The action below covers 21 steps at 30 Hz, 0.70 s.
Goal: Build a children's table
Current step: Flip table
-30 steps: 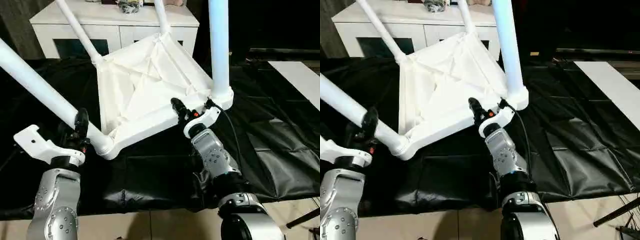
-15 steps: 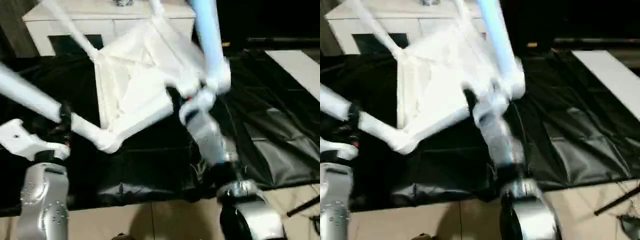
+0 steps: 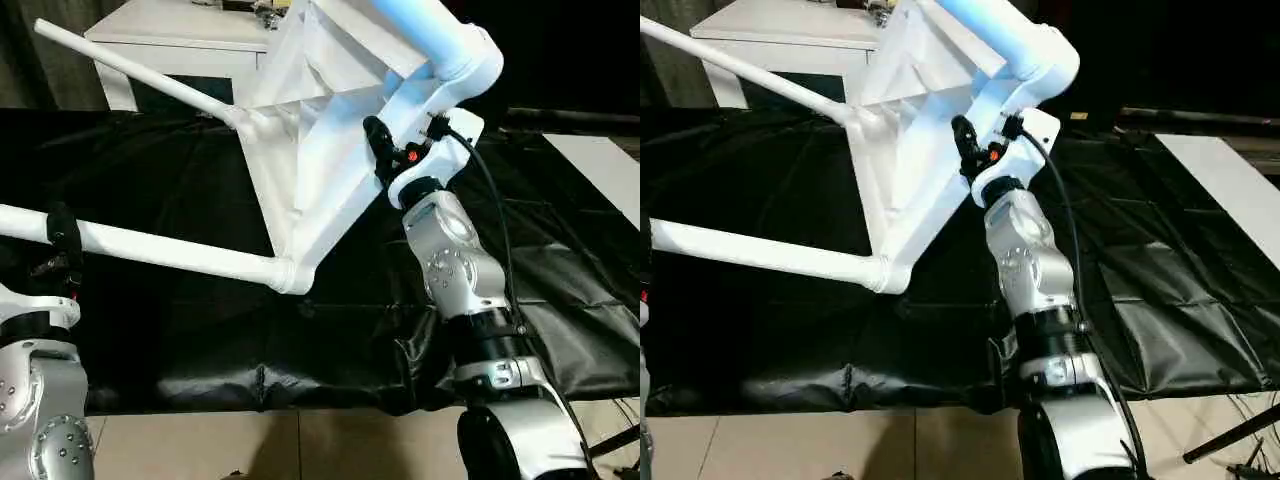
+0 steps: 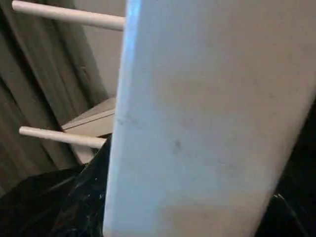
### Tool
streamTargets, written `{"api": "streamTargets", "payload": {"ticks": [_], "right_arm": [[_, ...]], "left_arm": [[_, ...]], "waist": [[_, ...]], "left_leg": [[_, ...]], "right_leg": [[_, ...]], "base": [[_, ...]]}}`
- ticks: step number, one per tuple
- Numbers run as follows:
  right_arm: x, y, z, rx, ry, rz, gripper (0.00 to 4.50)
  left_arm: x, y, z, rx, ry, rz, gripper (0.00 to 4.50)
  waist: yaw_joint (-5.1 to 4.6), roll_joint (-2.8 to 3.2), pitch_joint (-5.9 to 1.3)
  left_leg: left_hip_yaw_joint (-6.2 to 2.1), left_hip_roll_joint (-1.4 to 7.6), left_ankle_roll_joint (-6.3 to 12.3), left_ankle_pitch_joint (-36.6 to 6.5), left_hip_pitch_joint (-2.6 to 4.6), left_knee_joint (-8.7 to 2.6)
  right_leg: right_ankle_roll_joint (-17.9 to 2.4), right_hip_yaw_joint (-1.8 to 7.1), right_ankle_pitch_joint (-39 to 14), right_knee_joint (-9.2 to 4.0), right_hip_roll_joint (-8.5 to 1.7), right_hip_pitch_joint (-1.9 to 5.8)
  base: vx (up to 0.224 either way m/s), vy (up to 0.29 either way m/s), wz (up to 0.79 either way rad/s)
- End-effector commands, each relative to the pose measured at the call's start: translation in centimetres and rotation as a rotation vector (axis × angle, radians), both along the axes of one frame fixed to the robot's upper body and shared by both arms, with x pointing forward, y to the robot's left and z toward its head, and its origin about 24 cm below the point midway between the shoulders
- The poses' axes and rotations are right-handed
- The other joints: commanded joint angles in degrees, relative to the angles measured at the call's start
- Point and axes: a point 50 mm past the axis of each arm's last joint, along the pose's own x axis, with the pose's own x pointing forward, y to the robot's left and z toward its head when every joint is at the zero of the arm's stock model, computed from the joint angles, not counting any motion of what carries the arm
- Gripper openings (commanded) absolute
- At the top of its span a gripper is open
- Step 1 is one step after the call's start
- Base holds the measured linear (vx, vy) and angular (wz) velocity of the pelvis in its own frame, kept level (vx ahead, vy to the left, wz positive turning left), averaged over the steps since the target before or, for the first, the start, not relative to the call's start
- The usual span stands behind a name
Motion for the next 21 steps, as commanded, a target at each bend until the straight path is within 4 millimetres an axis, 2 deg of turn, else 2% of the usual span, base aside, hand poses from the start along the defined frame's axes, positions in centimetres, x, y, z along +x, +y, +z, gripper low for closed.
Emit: {"api": "streamTargets", "payload": {"ticks": [1, 2, 7, 8, 10, 11, 13, 15, 18, 21], "right_arm": [[-0.1, -2.4, -0.4, -0.122, 0.004, -0.093, 1.97], [-0.1, -2.4, -0.4, -0.122, 0.004, -0.093, 1.97], [-0.4, -3.7, 0.9, -0.204, -0.025, -0.131, 1.97], [-0.4, -3.8, 1.1, -0.210, -0.028, -0.134, 1.97], [-0.4, -4.1, 1.4, -0.226, -0.035, -0.144, 1.97], [-0.4, -4.3, 1.6, -0.236, -0.038, -0.149, 1.96], [-0.4, -4.4, 1.8, -0.250, -0.039, -0.154, 1.96], [-0.5, -4.3, 2.1, -0.274, -0.036, -0.150, 1.96], [-0.6, -3.9, 2.7, -0.321, -0.045, -0.138, 1.95], [-0.6, -3.5, 3.3, -0.387, -0.067, -0.127, 1.95]], "left_arm": [[-0.6, 1.7, -1.1, 0.007, 0.079, 0.110, 3.74], [-0.6, 1.7, -1.1, 0.007, 0.079, 0.110, 3.74], [-2.1, 5.4, -0.3, 0.084, 0.094, 0.260, 3.74], [-2.2, 5.7, -0.2, 0.090, 0.091, 0.274, 3.74], [-2.5, 6.5, 0.2, 0.110, 0.089, 0.301, 3.74], [-2.7, 6.9, 0.5, 0.124, 0.086, 0.306, 3.74], [-2.7, 7.1, 0.8, 0.147, 0.083, 0.291, 3.74], [-2.3, 6.8, 1.2, 0.201, 0.089, 0.224, 3.74], [-1.4, 5.7, 1.9, 0.320, 0.111, 0.081, 3.74], [-0.2, 3.3, 2.6, 0.431, 0.133, -0.141, 3.74]], "waist": [[-0.58, 1.16, -2.73], [-0.52, 1.13, -2.73], [-0.36, 1.13, -2.80], [-0.54, 1.02, -2.90], [-0.50, 1.15, -2.95], [-0.46, 0.94, -3.01], [-0.44, 1.02, -2.99], [-0.18, 0.98, -3.04], [-0.28, 0.93, -2.96], [-0.39, 0.84, -3.02]], "left_leg": [[-1.15, 1.56, -5.07, -30.34, 1.73, -5.70], [-1.11, 1.53, -5.01, -30.04, 1.75, -5.66], [-0.96, 1.45, -4.82, -27.93, 1.80, -5.55], [-1.07, 1.47, -4.99, -27.48, 1.54, -5.62], [-1.08, 1.53, -5.20, -27.04, 1.69, -5.56], [-0.95, 1.40, -4.96, -26.05, 1.70, -5.42], [-0.91, 1.45, -4.86, -25.52, 1.69, -5.45], [-0.83, 1.59, -4.98, -24.83, 1.94, -5.43], [-0.88, 1.58, -5.32, -25.13, 1.66, -5.63], [-0.90, 1.67, -5.71, -25.49, 1.80, -5.68]], "right_leg": [[-1.37, 1.92, -24.94, -4.65, -1.92, 0.16], [-1.28, 1.94, -24.94, -4.68, -1.92, 0.18], [-0.89, 2.03, -23.88, -4.53, -1.79, 0.15], [-0.91, 1.98, -23.77, -4.38, -1.82, 0.38], [-0.93, 1.97, -22.06, -4.20, -1.70, 0.44], [-1.03, 2.01, -20.94, -4.03, -1.64, 0.44], [-1.37, 2.04, -20.41, -3.98, -1.66, 0.38], [-2.16, 2.09, -19.26, -3.87, -1.68, 0.23], [-2.34, 2.13, -19.05, -3.62, -1.72, 0.38], [-2.53, 2.15, -19.51, -3.46, -1.86, 0.32]], "base": [[0.000, 0.000, 0.00], [0.000, 0.000, 0.00], [0.000, 0.000, 0.00], [0.000, 0.000, 0.00], [0.000, 0.000, 0.00], [0.000, 0.000, 0.00], [0.000, 0.000, 0.00], [0.000, 0.000, 0.00], [0.000, 0.000, 0.00], [0.000, 0.000, 0.00]]}}
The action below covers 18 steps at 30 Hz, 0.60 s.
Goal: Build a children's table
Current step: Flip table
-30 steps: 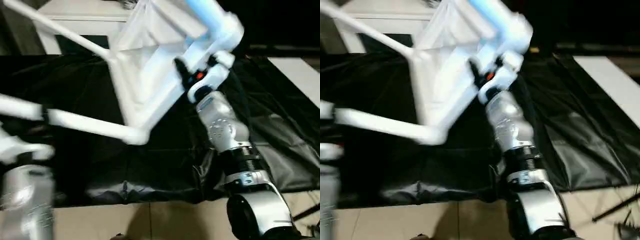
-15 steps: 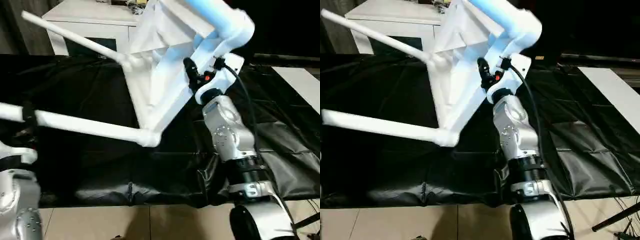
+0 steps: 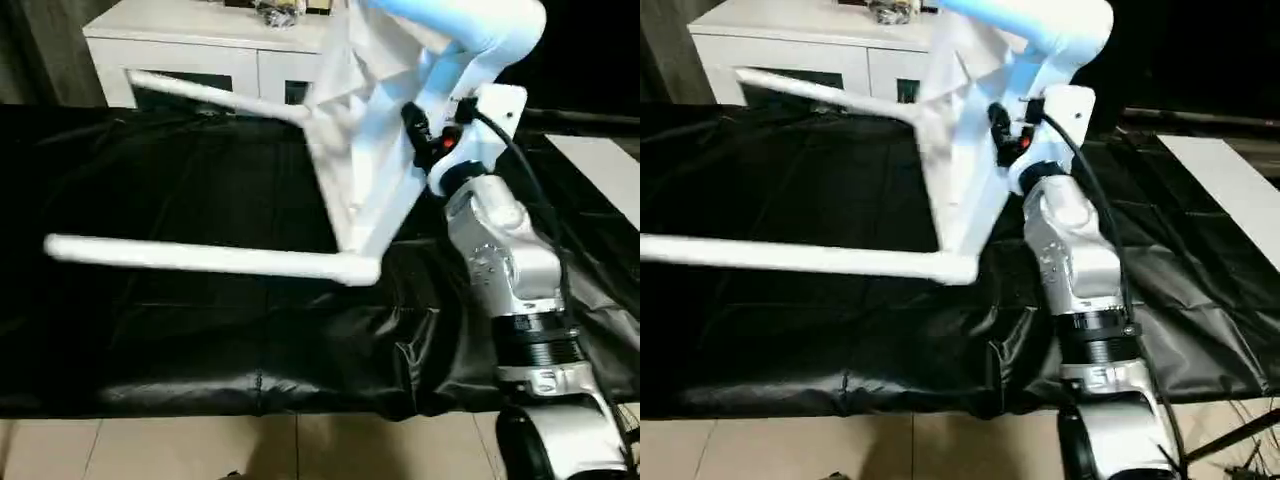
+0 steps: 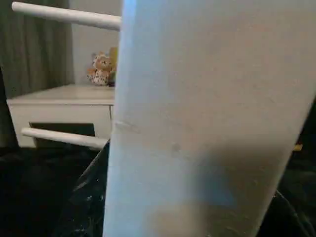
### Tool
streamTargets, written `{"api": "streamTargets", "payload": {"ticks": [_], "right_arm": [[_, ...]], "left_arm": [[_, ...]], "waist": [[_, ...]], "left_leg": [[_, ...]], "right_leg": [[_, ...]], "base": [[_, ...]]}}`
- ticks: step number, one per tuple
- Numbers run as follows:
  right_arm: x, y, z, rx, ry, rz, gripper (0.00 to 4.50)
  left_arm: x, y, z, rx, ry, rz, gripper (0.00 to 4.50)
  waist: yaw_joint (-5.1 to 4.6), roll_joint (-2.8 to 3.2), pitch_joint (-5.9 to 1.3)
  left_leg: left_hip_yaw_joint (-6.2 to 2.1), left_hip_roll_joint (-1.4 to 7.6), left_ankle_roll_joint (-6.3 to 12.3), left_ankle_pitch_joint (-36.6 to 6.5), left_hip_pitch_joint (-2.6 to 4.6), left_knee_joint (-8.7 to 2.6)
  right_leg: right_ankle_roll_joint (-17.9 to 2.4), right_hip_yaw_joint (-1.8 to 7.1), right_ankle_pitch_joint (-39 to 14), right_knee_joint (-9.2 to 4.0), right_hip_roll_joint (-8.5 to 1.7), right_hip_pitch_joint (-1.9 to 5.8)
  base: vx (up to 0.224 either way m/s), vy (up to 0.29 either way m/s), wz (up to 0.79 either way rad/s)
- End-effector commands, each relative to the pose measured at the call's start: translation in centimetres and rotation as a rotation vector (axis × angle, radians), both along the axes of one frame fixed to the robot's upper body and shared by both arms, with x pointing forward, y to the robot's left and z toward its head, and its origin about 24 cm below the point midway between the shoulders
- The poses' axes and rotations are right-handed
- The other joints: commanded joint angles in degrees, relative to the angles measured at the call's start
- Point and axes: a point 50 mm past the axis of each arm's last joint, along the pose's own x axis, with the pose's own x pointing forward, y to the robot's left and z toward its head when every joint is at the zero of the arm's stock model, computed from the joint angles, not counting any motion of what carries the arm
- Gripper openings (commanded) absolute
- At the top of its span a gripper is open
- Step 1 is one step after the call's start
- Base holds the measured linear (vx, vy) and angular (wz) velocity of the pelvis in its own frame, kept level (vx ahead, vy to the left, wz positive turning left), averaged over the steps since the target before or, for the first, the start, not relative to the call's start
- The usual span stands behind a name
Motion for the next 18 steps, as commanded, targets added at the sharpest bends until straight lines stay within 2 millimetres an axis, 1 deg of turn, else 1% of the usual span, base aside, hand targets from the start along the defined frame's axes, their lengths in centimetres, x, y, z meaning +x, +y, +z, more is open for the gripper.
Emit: {"api": "streamTargets", "payload": {"ticks": [1, 2, 3, 4, 5, 6, 7, 8, 9, 10, 11, 12, 13, 14, 15, 16, 17, 18], "right_arm": [[0.1, 0.0, 0.5, -0.081, 0.008, 0.002, 1.94], [0.0, 0.1, 0.5, -0.102, 0.018, 0.008, 1.94], [0.0, 0.1, 0.5, -0.102, 0.018, 0.008, 1.93], [0.0, 0.1, 0.5, -0.110, 0.021, 0.010, 1.93], [0.0, 0.1, 0.6, -0.148, 0.025, 0.015, 1.91], [0.0, 0.2, 0.7, -0.172, 0.027, 0.018, 1.91], [0.0, 0.2, 0.8, -0.197, 0.028, 0.017, 1.90], [0.0, 0.1, 1.0, -0.236, 0.031, 0.013, 1.90], [0.0, 0.1, 1.0, -0.236, 0.031, 0.013, 1.90], [0.0, 0.1, 1.0, -0.259, 0.033, 0.000, 1.90], [-0.1, 0.2, 0.9, -0.289, 0.037, -0.015, 1.90], [-0.2, 0.3, 0.7, -0.299, 0.039, -0.009, 1.90], [-0.3, 0.5, 0.6, -0.306, 0.041, -0.004, 1.90], [-0.4, 0.7, 0.3, -0.313, 0.044, 0.008, 2.46], [-0.6, 0.9, -0.1, -0.317, 0.046, 0.022, 2.46], [-0.8, 1.1, -0.4, -0.319, 0.046, 0.034, 2.60], [-1.1, 1.3, -0.8, -0.319, 0.041, 0.049, 2.64], [-1.2, 1.4, -0.9, -0.319, 0.039, 0.057, 2.64]], "left_arm": [[0.9, -3.0, 0.2, 0.079, 0.079, -0.244, 3.74], [1.1, -4.4, 0.2, 0.090, 0.116, -0.356, 3.74], [1.1, -4.4, 0.2, 0.090, 0.116, -0.356, 3.74], [1.1, -4.9, 0.2, 0.090, 0.127, -0.392, 3.74], [1.4, -6.4, 0.4, 0.112, 0.165, -0.499, 3.74], [1.5, -7.3, 0.5, 0.130, 0.189, -0.559, 3.74], [1.6, -8.1, 0.6, 0.173, 0.211, -0.606, 3.74], [2.0, -9.3, 0.9, 0.237, 0.230, -0.663, 3.74], [2.0, -9.3, 0.9, 0.237, 0.230, -0.663, 3.74], [2.3, -10.2, 1.1, 0.281, 0.241, -0.702, 3.74], [2.6, -11.2, 1.3, 0.348, 0.262, -0.740, 3.74], [2.6, -11.6, 1.4, 0.387, 0.262, -0.762, 3.74], [2.6, -11.9, 1.6, 0.413, 0.264, -0.780, 3.74], [2.5, -12.3, 1.7, 0.443, 0.262, -0.816, 3.74], [2.3, -12.8, 1.9, 0.485, 0.258, -0.860, 3.74], [2.1, -13.2, 2.1, 0.531, 0.255, -0.891, 3.74], [1.9, -13.5, 2.3, 0.591, 0.249, -0.909, 3.74], [1.8, -13.6, 2.5, 0.622, 0.246, -0.913, 3.74]], "waist": [[-0.38, 1.21, -2.77], [-0.44, 1.22, -2.73], [-0.47, 1.30, -2.67], [-0.59, 1.29, -2.65], [-0.66, 0.98, -2.75], [-0.52, 1.06, -2.76], [-0.66, 0.97, -2.62], [-0.56, 0.76, -2.71], [-0.50, 0.86, -2.70], [-0.67, 0.78, -2.57], [-0.55, 0.69, -2.69], [-0.54, 0.71, -2.67], [-0.63, 0.54, -2.65], [-0.71, 0.43, -2.74], [-0.70, 0.43, -2.78], [-0.71, 0.47, -2.81], [-0.79, 0.54, -2.81], [-0.79, 0.54, -2.81]], "left_leg": [[-0.89, 1.61, -5.92, -25.57, 1.77, -5.51], [-0.80, 1.61, -5.82, -25.69, 1.77, -5.48], [-0.79, 1.58, -6.07, -26.02, 1.83, -5.48], [-0.69, 1.61, -6.11, -26.19, 1.83, -5.46], [-0.63, 1.56, -6.34, -25.40, 1.85, -5.34], [-0.62, 1.52, -6.18, -25.13, 1.92, -5.32], [-0.56, 1.47, -6.13, -24.91, 1.80, -5.33], [-0.46, 1.52, -6.11, -24.59, 2.01, -5.23], [-0.45, 1.51, -6.10, -24.25, 2.07, -5.19], [-0.44, 1.48, -6.16, -23.97, 1.82, -5.26], [-0.37, 1.45, -6.34, -23.07, 1.89, -5.09], [-0.38, 1.45, -6.40, -22.84, 1.85, -5.07], [-0.43, 1.39, -6.44, -22.33, 1.58, -5.06], [-0.41, 1.36, -6.50, -21.53, 1.43, -4.97], [-0.37, 1.34, -6.37, -20.73, 1.39, -4.91], [-0.29, 1.34, -6.33, -20.34, 1.45, -4.83], [-0.26, 1.36, -6.38, -19.29, 1.28, -4.83], [-0.26, 1.36, -6.38, -19.29, 1.28, -4.83]], "right_leg": [[-2.93, 2.09, -19.45, -3.63, -2.02, 0.48], [-3.20, 2.18, -19.60, -3.57, -2.00, 0.35], [-3.53, 2.20, -19.71, -3.51, -2.02, 0.31], [-3.62, 2.27, -19.57, -3.54, -1.98, 0.23], [-3.78, 2.28, -18.79, -3.31, -1.90, 0.35], [-3.73, 2.29, -18.59, -3.29, -1.87, 0.31], [-3.82, 2.34, -18.54, -3.24, -1.82, 0.30], [-3.54, 2.32, -18.80, -3.31, -1.79, 0.29], [-3.40, 2.36, -18.60, -3.24, -1.76, 0.28], [-3.22, 2.40, -18.98, -3.37, -1.77, 0.40], [-3.13, 2.47, -18.84, -3.25, -1.86, 0.42], [-3.02, 2.49, -19.01, -3.21, -1.89, 0.44], [-2.81, 2.51, -19.46, -3.16, -1.98, 0.65], [-2.69, 2.57, -19.29, -2.98, -2.01, 0.76], [-2.65, 2.61, -19.10, -3.07, -2.03, 0.72], [-2.67, 2.66, -18.78, -3.03, -1.99, 0.63], [-2.68, 2.66, -17.63, -2.92, -1.91, 0.73], [-2.68, 2.66, -17.63, -2.92, -1.91, 0.73]], "base": [[0.000, 0.000, 0.00], [0.000, 0.000, 0.00], [0.000, 0.000, 0.00], [0.000, 0.000, 0.00], [0.000, 0.000, 0.00], [0.000, 0.000, 0.00], [0.000, 0.000, 0.00], [0.000, 0.000, 0.00], [0.000, 0.000, 0.00], [0.000, 0.000, 0.00], [0.000, 0.000, 0.00], [0.000, 0.000, 0.00], [0.000, 0.000, 0.00], [0.000, 0.000, 0.00], [0.000, 0.000, 0.00], [0.000, 0.000, 0.00], [0.000, 0.000, 0.00], [0.000, 0.000, 0.00]]}}
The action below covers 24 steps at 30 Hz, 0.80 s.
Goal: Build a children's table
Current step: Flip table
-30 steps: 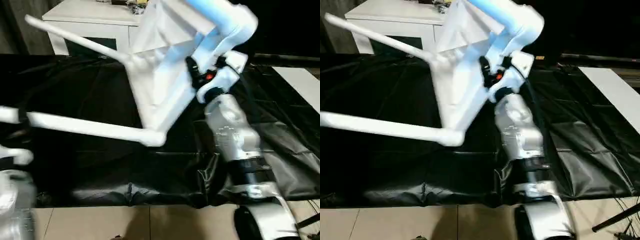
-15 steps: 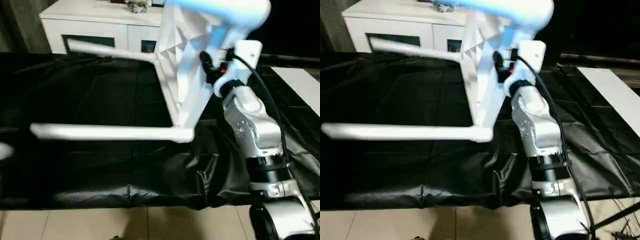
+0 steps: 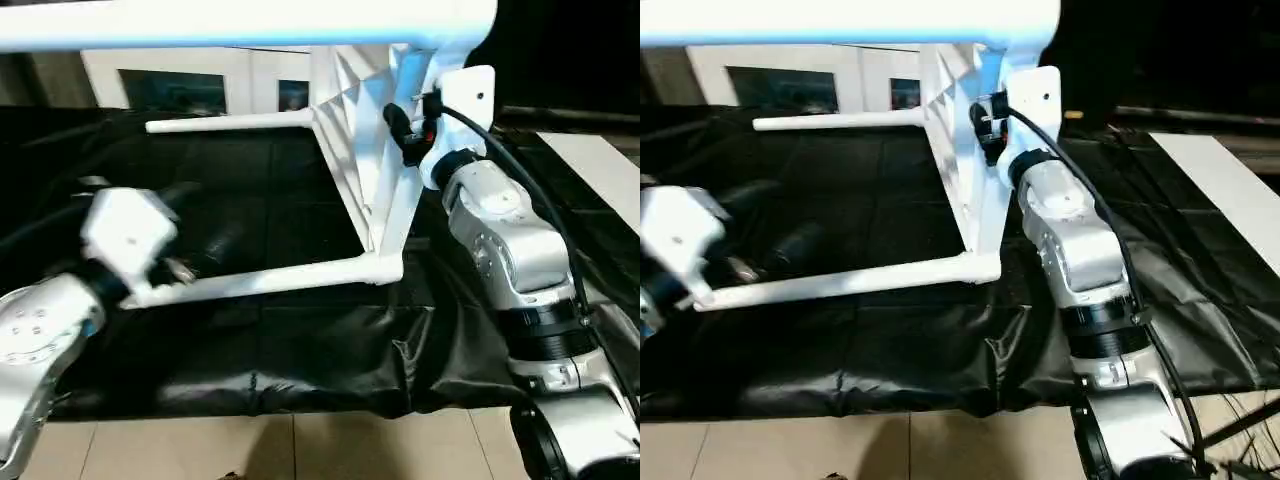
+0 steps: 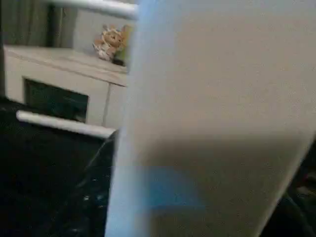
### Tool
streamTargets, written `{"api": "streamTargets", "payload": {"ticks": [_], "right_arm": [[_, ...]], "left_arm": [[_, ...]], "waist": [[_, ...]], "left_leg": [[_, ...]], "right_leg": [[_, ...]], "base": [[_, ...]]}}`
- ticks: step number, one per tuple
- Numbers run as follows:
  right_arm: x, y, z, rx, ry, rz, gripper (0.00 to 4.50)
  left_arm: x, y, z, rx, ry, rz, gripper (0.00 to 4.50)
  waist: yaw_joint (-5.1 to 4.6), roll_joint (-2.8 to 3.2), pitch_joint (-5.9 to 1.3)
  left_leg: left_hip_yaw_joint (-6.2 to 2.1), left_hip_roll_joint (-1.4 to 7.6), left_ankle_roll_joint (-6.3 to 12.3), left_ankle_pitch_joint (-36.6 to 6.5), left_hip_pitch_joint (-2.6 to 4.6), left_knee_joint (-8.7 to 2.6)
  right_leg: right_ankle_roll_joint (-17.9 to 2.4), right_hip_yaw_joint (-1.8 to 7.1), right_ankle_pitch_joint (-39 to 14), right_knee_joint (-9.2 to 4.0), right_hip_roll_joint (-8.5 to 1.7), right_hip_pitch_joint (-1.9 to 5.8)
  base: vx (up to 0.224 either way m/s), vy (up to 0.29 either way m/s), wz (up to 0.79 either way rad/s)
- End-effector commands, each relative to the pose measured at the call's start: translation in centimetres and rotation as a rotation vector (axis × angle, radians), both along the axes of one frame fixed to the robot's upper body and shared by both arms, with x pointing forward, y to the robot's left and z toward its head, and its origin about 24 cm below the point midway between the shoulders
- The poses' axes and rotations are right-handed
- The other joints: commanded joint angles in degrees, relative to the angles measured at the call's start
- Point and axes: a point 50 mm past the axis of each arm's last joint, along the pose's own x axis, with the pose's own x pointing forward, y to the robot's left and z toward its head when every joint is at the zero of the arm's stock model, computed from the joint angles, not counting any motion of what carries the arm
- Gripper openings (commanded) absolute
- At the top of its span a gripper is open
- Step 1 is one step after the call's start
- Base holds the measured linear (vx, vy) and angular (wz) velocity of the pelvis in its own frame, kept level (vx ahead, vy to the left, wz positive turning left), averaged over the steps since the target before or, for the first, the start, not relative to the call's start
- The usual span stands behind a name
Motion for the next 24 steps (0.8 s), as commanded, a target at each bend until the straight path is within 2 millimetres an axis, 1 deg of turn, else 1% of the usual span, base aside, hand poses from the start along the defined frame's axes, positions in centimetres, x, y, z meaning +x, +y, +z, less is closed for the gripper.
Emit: {"api": "streamTargets", "payload": {"ticks": [1, 2, 4, 5, 6, 7, 8, 9, 10, 11, 12, 13, 14, 15, 17, 18, 19, 20, 21, 22, 23, 24], "right_arm": [[-0.2, 0.0, -1.3, -0.039, 0.037, 0.009, 2.79], [-0.6, 0.2, -1.6, -0.022, 0.019, 0.028, 2.92], [-1.1, 0.2, -1.9, -0.008, -0.013, 0.056, 2.99], [-1.3, 0.2, -2.0, -0.001, -0.024, 0.063, 3.13], [-1.7, -0.1, -2.1, 0.030, -0.053, 0.081, 3.13], [-1.9, -0.2, -2.2, 0.046, -0.068, 0.089, 3.25], [-2.1, -0.4, -2.2, 0.068, -0.095, 0.101, 3.35], [-2.4, -0.6, -2.2, 0.080, -0.122, 0.117, 3.40], [-2.6, -0.7, -2.2, 0.085, -0.146, 0.125, 3.55], [-2.9, -0.8, -2.1, 0.099, -0.171, 0.136, 3.55], [-3.2, -1.0, -2.0, 0.121, -0.202, 0.153, 3.55], [-3.9, -1.3, -1.9, 0.125, -0.266, 0.190, 3.78], [-4.2, -1.4, -1.9, 0.122, -0.288, 0.203, 3.87], [-4.4, -1.5, -2.0, 0.112, -0.307, 0.209, 3.92], [-5.0, -1.8, -2.1, 0.098, -0.345, 0.222, 4.08], [-5.4, -1.9, -2.3, 0.098, -0.372, 0.236, 4.08], [-5.9, -2.0, -2.5, 0.077, -0.409, 0.255, 4.33], [-6.4, -2.0, -2.8, 0.044, -0.443, 0.281, 4.42], [-6.7, -1.9, -2.9, 0.023, -0.465, 0.298, 4.42], [-7.0, -1.7, -3.2, 0.007, -0.474, 0.321, 4.42], [-7.0, -1.7, -3.2, 0.006, -0.474, 0.323, 4.49], [-7.1, -1.4, -3.4, -0.003, -0.475, 0.346, 4.50]], "left_arm": [[-0.4, -0.8, 0.6, 0.064, -0.042, -0.059, 3.74], [-0.7, -1.2, 1.0, 0.102, -0.060, -0.095, 3.74], [-0.9, -1.5, 1.5, 0.126, -0.063, -0.138, 3.74], [-0.9, -1.5, 1.7, 0.129, -0.071, -0.139, 3.74], [-0.7, -1.5, 2.2, 0.132, -0.093, -0.125, 3.74], [-0.6, -1.5, 2.3, 0.139, -0.100, -0.116, 3.74], [-0.5, -1.4, 2.5, 0.170, -0.120, -0.106, 3.74], [-0.5, -1.3, 2.5, 0.212, -0.137, -0.100, 3.74], [-0.4, -1.2, 2.5, 0.240, -0.155, -0.093, 3.74], [-0.4, -1.2, 2.4, 0.246, -0.158, -0.089, 3.74], [-0.3, -1.1, 2.4, 0.249, -0.176, -0.081, 3.74], [-0.3, -1.1, 2.2, 0.240, -0.173, -0.093, 3.74], [-0.3, -1.1, 2.0, 0.239, -0.171, -0.100, 3.74], [-0.4, -1.1, 2.0, 0.236, -0.170, -0.112, 3.74], [-0.5, -1.2, 1.9, 0.229, -0.173, -0.134, 3.74], [-0.5, -1.2, 2.1, 0.223, -0.215, -0.144, 3.74], [-0.5, -1.3, 2.6, 0.220, -0.296, -0.159, 4.04], [-0.5, -1.4, 3.3, 0.198, -0.391, -0.159, 4.12], [-0.5, -1.5, 3.7, 0.184, -0.449, -0.156, 4.12], [-0.6, -1.7, 4.3, 0.204, -0.527, -0.160, 4.12], [-0.6, -1.7, 4.3, 0.205, -0.531, -0.160, 4.17], [-0.7, -1.8, 4.9, 0.186, -0.578, -0.158, 4.31]], "waist": [[-0.34, 1.17, -2.78], [-0.49, 1.28, -2.87], [-0.69, 1.14, -2.91], [-0.78, 1.11, -2.85], [-0.80, 1.12, -2.84], [-0.78, 1.12, -2.87], [-0.75, 1.23, -2.84], [-0.83, 1.14, -2.81], [-0.80, 1.23, -2.79], [-0.89, 1.25, -2.65], [-0.87, 1.23, -2.69], [-0.85, 1.44, -2.69], [-0.73, 1.35, -2.66], [-0.75, 1.52, -2.73], [-0.63, 1.35, -2.62], [-0.68, 1.39, -2.60], [-0.67, 1.34, -2.63], [-0.39, 1.59, -2.54], [-0.38, 1.43, -2.62], [-0.34, 1.41, -2.69], [-0.39, 1.50, -2.70], [-0.46, 1.59, -2.67]], "left_leg": [[-0.53, 1.40, -6.55, -19.43, 1.20, -4.92], [-0.50, 1.42, -6.72, -19.71, 1.27, -4.84], [-0.55, 1.38, -6.63, -19.57, 1.22, -4.79], [-0.45, 1.37, -6.44, -19.37, 1.21, -4.74], [-0.48, 1.36, -6.41, -19.19, 1.19, -4.76], [-0.40, 1.38, -6.31, -19.09, 1.13, -4.67], [-0.35, 1.36, -6.05, -19.16, 1.20, -4.65], [-0.42, 1.39, -5.68, -19.56, 1.15, -4.66], [-0.47, 1.39, -5.53, -19.64, 1.06, -4.63], [-0.46, 1.41, -5.46, -20.61, 1.15, -4.69], [-0.51, 1.41, -5.52, -20.75, 1.22, -4.67], [-0.59, 1.44, -5.45, -21.54, 1.26, -4.74], [-0.49, 1.48, -5.09, -22.42, 1.43, -4.61], [-0.64, 1.45, -4.92, -22.62, 1.37, -4.72], [-0.59, 1.47, -4.57, -23.19, 1.39, -4.73], [-0.61, 1.44, -4.52, -23.47, 1.41, -4.76], [-0.63, 1.46, -4.23, -23.77, 1.30, -4.77], [-0.72, 1.59, -3.91, -24.88, 1.37, -4.81], [-0.65, 1.61, -3.92, -25.09, 1.55, -4.70], [-0.77, 1.58, -3.68, -24.68, 1.39, -4.80], [-0.84, 1.63, -3.52, -24.75, 1.27, -4.79], [-0.89, 1.61, -3.51, -24.79, 1.23, -4.84]], "right_leg": [[-3.07, 2.18, -16.53, -3.56, -1.92, 1.35], [-3.44, 2.22, -15.60, -3.51, -1.87, 1.28], [-4.09, 2.19, -14.67, -3.31, -1.79, 1.39], [-4.48, 2.27, -14.04, -3.27, -1.72, 1.32], [-4.66, 2.28, -13.87, -3.21, -1.72, 1.40], [-4.80, 2.39, -13.48, -3.19, -1.79, 1.46], [-4.74, 2.45, -13.61, -3.30, -1.73, 1.40], [-4.65, 2.47, -14.19, -3.36, -1.70, 1.45], [-4.50, 2.49, -14.68, -3.40, -1.74, 1.49], [-4.34, 2.56, -16.15, -3.62, -1.69, 1.32], [-4.36, 2.57, -16.53, -3.58, -1.69, 1.35], [-4.62, 2.62, -16.94, -3.64, -1.67, 1.25], [-4.66, 2.71, -17.23, -3.87, -1.66, 1.00], [-5.16, 2.68, -16.99, -3.68, -1.55, 1.14], [-5.41, 2.69, -17.30, -3.87, -1.51, 1.02], [-5.56, 2.69, -17.53, -3.85, -1.44, 1.02], [-5.58, 2.70, -17.88, -3.95, -1.52, 1.08], [-5.17, 2.66, -19.08, -4.52, -1.71, 0.94], [-5.14, 2.68, -18.93, -4.49, -1.66, 0.93], [-5.55, 2.68, -18.04, -4.23, -1.61, 1.18], [-5.43, 2.62, -17.90, -4.20, -1.59, 1.30], [-5.59, 2.62, -17.96, -4.05, -1.63, 1.33]], "base": [[0.000, 0.000, 0.00], [0.000, 0.000, 0.00], [0.000, 0.000, 0.00], [0.000, 0.000, 0.00], [0.000, 0.000, 0.00], [0.000, 0.000, 0.00], [0.000, 0.000, 0.00], [0.000, 0.000, 0.00], [0.000, 0.000, 0.00], [0.000, 0.000, 0.00], [0.000, 0.000, 0.00], [0.000, 0.000, 0.00], [0.000, 0.000, 0.00], [0.000, 0.000, 0.00], [0.000, 0.000, 0.00], [0.000, 0.000, 0.00], [0.000, 0.000, 0.00], [0.000, 0.000, 0.00], [0.000, 0.000, 0.00], [0.000, 0.000, 0.00], [0.000, 0.000, 0.00], [0.000, 0.000, 0.00]]}}
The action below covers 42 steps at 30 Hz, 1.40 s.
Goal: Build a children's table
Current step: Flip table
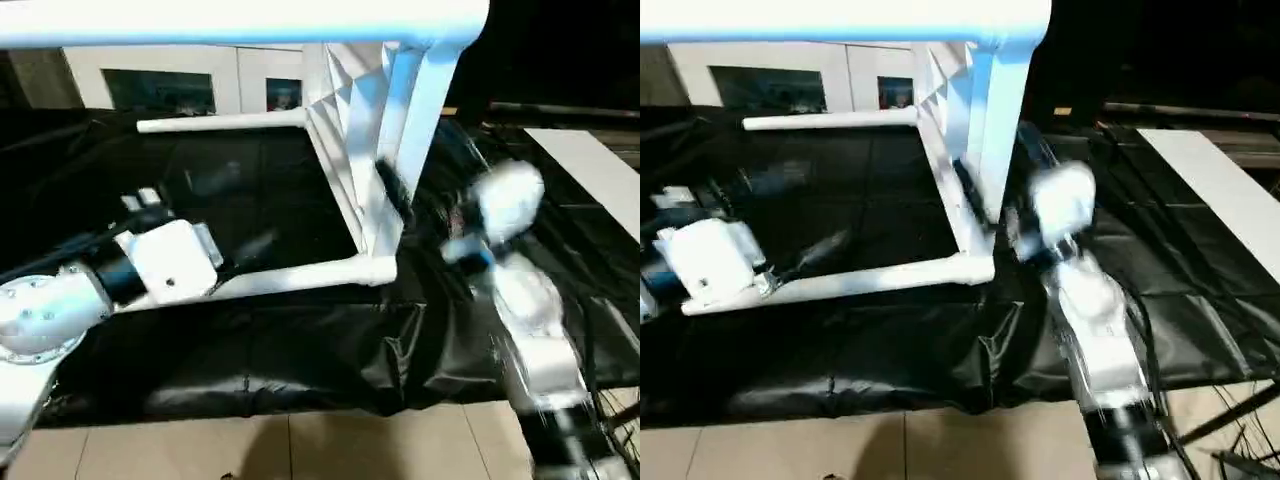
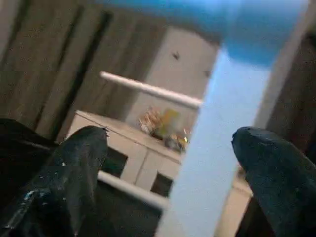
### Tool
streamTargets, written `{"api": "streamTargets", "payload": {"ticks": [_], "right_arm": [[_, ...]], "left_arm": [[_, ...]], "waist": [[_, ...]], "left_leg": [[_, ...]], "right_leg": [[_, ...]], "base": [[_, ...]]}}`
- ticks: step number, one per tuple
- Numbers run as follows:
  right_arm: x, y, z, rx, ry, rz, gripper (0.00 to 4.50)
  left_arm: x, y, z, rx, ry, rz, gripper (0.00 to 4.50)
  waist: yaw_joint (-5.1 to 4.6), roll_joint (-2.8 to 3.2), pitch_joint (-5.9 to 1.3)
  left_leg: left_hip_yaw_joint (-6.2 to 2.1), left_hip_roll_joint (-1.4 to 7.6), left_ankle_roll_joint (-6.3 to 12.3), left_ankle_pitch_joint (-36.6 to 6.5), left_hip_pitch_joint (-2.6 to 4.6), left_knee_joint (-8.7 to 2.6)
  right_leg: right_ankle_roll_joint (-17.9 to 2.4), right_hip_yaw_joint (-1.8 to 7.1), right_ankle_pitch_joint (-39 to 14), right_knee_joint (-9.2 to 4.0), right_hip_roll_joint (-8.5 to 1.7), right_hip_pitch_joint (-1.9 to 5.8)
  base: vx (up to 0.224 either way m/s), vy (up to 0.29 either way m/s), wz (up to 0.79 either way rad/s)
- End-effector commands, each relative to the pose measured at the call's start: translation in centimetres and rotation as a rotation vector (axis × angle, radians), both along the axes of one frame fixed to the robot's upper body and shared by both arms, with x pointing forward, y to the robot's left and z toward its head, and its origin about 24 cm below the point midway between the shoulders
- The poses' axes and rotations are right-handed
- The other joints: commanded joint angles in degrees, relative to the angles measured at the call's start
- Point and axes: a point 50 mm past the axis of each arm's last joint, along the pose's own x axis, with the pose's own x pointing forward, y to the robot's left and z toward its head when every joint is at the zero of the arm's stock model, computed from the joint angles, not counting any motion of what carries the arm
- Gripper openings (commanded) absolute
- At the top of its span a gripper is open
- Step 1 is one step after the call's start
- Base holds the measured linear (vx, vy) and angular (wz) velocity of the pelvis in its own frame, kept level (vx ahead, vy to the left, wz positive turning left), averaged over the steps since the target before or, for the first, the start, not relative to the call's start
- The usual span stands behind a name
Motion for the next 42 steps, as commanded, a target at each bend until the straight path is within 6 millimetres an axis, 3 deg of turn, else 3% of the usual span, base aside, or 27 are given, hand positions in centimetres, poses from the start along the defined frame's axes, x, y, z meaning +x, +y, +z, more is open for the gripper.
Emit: {"api": "streamTargets", "payload": {"ticks": [1, 3, 5, 12, 17, 21, 25, 26, 27, 29, 30, 34, 42], "right_arm": [[-0.4, 0.5, 0.0, -0.044, -0.035, 0.043, 4.50], [-0.8, 1.6, -0.8, -0.111, -0.023, 0.112, 4.50], [-0.8, 2.1, -1.3, -0.140, -0.007, 0.142, 4.50], [-1.7, 4.7, -3.2, -0.254, 0.045, 0.291, 4.50], [-1.9, 5.8, -3.4, -0.263, 0.045, 0.326, 4.50], [-2.0, 6.5, -3.5, -0.274, 0.043, 0.344, 4.50], [-2.0, 6.7, -3.5, -0.271, 0.039, 0.346, 4.50], [-2.2, 6.8, -3.2, -0.246, 0.026, 0.348, 4.50], [-2.3, 6.8, -3.1, -0.229, 0.019, 0.350, 4.50], [-2.4, 6.8, -3.0, -0.206, 0.013, 0.352, 4.50], [-2.6, 6.7, -2.9, -0.177, 0.012, 0.352, 4.50], [-2.7, 6.6, -2.6, -0.123, 0.020, 0.353, 4.50], [-2.9, 6.5, -2.4, -0.095, 0.021, 0.367, 4.50]], "left_arm": [[-0.2, -0.1, 1.4, 0.007, -0.130, 0.000, 4.43], [-0.4, -0.1, 3.0, 0.029, -0.304, 0.028, 4.43], [-0.3, 0.1, 3.5, 0.039, -0.360, 0.045, 4.43], [1.0, 2.4, 5.3, 0.185, -0.573, 0.261, 4.43], [3.0, 4.5, 5.9, 0.283, -0.600, 0.397, 4.43], [4.5, 5.5, 6.3, 0.335, -0.610, 0.467, 4.43], [5.2, 6.0, 6.5, 0.336, -0.611, 0.504, 4.43], [5.5, 6.3, 7.0, 0.305, -0.631, 0.533, 4.43], [5.6, 6.3, 7.2, 0.288, -0.642, 0.539, 4.27], [5.7, 6.3, 7.4, 0.265, -0.653, 0.538, 4.06], [5.7, 6.2, 7.6, 0.245, -0.666, 0.536, 4.06], [5.9, 6.2, 7.6, 0.224, -0.668, 0.544, 3.69], [6.0, 6.3, 8.0, 0.184, -0.673, 0.553, 3.18]], "waist": [[-0.01, 1.48, -2.76], [-0.08, 1.47, -2.73], [-0.22, 1.20, -2.66], [0.07, 1.26, -2.69], [0.22, 1.17, -2.70], [0.34, 1.68, -2.92], [0.48, 1.73, -2.93], [0.50, 2.16, -2.99], [0.45, 2.01, -2.99], [0.46, 2.10, -3.03], [0.58, 2.42, -3.03], [0.66, 2.42, -2.93], [0.76, 2.31, -2.60]], "left_leg": [[-0.80, 1.53, -3.41, -25.13, 1.14, -4.99], [-0.95, 1.58, -3.20, -25.81, 1.16, -4.89], [-0.95, 1.53, -2.91, -26.05, 1.02, -4.84], [-1.19, 1.70, -2.97, -27.10, 1.32, -4.77], [-1.36, 1.66, -3.28, -28.34, 1.36, -4.86], [-1.41, 1.64, -3.61, -27.56, 1.45, -4.86], [-1.42, 1.71, -3.71, -27.04, 1.43, -4.88], [-1.43, 1.66, -3.83, -27.10, 1.45, -4.83], [-1.34, 1.68, -3.76, -27.22, 1.50, -4.79], [-1.43, 1.64, -3.81, -27.04, 1.41, -4.81], [-1.52, 1.74, -3.89, -26.61, 1.40, -4.83], [-1.43, 1.75, -3.67, -26.58, 1.37, -4.84], [-1.68, 1.76, -3.84, -30.08, 1.57, -5.00]], "right_leg": [[-5.43, 1.82, -18.54, -4.23, -2.14, 1.59], [-5.31, 1.81, -20.04, -4.30, -2.29, 1.61], [-5.11, 1.80, -21.07, -4.45, -2.21, 1.58], [-5.54, 1.83, -21.74, -4.28, -2.31, 1.01], [-5.99, 1.84, -21.33, -4.22, -2.41, 0.84], [-6.83, 1.88, -18.16, -3.87, -2.40, 0.88], [-7.74, 1.93, -16.45, -3.65, -2.59, 1.01], [-8.01, 1.95, -15.99, -3.62, -2.57, 1.04], [-8.08, 1.94, -15.83, -3.66, -2.51, 0.97], [-8.26, 1.90, -15.40, -3.53, -2.56, 1.14], [-8.73, 1.91, -14.44, -3.39, -2.64, 1.22], [-8.88, 1.91, -14.66, -3.47, -2.60, 1.22], [-7.56, 1.88, -20.83, -4.08, -2.78, 0.87]], "base": [[0.000, 0.000, 0.00], [0.000, 0.000, 0.00], [0.000, 0.000, 0.00], [0.000, 0.000, 0.00], [0.000, 0.000, 0.00], [0.000, 0.000, 0.00], [0.000, 0.000, 0.00], [0.000, 0.000, 0.00], [0.000, 0.000, 0.00], [0.000, 0.000, 0.00], [0.000, 0.000, 0.00], [0.000, 0.000, 0.00], [0.000, 0.000, 0.00]]}}
